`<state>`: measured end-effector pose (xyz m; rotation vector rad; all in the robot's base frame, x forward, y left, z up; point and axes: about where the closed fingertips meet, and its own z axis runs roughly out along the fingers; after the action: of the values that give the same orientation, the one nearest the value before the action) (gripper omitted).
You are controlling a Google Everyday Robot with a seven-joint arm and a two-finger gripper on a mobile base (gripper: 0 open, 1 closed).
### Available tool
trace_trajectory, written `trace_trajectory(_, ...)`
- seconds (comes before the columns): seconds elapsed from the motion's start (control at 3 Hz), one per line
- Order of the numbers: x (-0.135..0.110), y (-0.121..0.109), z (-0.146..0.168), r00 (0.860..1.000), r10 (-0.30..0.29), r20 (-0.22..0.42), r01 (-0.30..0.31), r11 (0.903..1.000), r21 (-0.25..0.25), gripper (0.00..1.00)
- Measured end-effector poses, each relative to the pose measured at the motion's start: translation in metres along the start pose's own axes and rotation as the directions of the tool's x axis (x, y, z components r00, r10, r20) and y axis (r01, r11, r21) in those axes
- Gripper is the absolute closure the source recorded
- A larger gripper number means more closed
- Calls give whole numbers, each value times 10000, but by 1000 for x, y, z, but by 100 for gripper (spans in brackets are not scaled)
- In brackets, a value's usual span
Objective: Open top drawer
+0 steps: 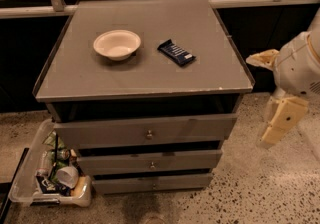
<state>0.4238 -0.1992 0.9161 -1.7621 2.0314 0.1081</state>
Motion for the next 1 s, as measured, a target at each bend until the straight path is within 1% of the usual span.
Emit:
trace_trajectory(0.33, 5, 14, 49, 9996, 178, 206, -164, 9977, -662, 0)
trace_trajectory(0.67, 4, 15, 48, 9996, 175, 208, -161, 9977, -655, 0)
trace_trajectory(1.0, 2, 18, 71, 9961, 423, 769, -340, 9937, -1064, 0)
